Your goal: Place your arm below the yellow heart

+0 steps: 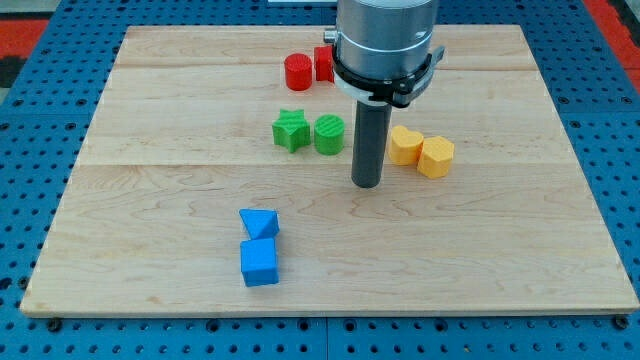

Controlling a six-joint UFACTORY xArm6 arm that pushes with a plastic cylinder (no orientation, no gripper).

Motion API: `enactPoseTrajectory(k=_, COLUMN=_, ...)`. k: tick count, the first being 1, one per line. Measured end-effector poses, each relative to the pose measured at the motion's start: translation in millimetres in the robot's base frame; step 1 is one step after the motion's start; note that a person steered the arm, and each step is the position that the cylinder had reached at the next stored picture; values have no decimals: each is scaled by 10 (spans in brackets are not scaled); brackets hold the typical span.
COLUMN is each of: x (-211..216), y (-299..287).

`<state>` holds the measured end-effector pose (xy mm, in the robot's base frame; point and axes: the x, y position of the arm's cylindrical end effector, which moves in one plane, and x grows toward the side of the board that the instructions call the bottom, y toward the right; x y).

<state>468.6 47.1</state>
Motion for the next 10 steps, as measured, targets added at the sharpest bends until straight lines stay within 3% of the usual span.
enactPoseTrajectory(k=5, x=6, y=-52)
enactPoseTrajectory(k=8, x=366, y=-16)
enactPoseTrajectory(k=10, x=505, y=567)
